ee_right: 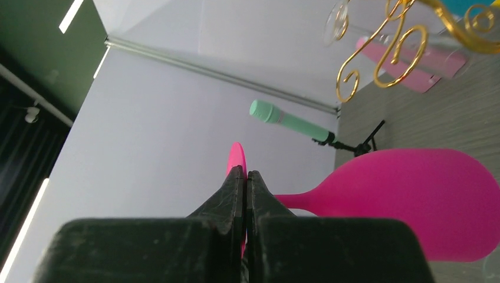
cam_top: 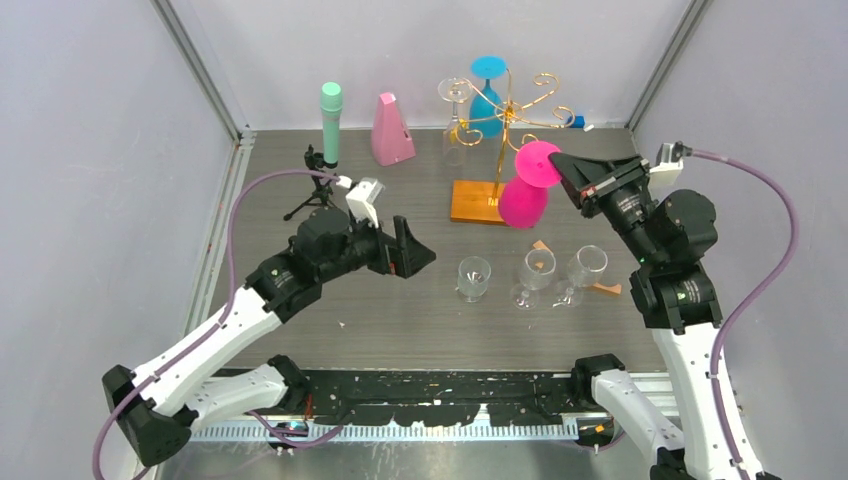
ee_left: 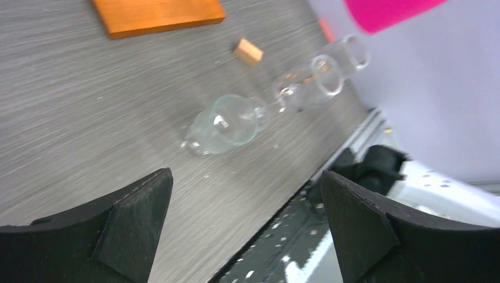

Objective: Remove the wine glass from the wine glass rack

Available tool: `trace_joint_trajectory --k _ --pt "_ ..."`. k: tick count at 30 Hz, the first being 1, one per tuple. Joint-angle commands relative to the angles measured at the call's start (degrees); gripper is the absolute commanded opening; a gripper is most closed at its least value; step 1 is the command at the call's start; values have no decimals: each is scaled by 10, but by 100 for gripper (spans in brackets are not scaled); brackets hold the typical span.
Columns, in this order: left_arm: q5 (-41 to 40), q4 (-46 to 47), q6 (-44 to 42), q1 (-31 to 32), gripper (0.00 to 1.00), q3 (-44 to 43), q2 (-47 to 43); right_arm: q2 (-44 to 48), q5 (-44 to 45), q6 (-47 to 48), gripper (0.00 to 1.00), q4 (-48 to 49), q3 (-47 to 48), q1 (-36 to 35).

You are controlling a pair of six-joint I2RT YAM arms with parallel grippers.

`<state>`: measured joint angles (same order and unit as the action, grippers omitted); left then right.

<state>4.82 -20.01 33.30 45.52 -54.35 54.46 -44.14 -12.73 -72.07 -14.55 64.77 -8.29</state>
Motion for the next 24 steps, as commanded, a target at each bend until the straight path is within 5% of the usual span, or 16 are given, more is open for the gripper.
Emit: trace_joint_trajectory --k 1,8,15,24 --pt "179 123 117 -66 100 -16 28 14 -98 -55 1 102 -15 -5" --pt "313 403 353 -146 100 5 116 -11 -151 -187 0 289 -54 -7" --pt "335 715 562 -147 94 5 225 -30 -155 -282 0 410 -88 -14" --pt "314 833 707 -144 85 14 243 -52 -143 -294 0 439 -105 -26"
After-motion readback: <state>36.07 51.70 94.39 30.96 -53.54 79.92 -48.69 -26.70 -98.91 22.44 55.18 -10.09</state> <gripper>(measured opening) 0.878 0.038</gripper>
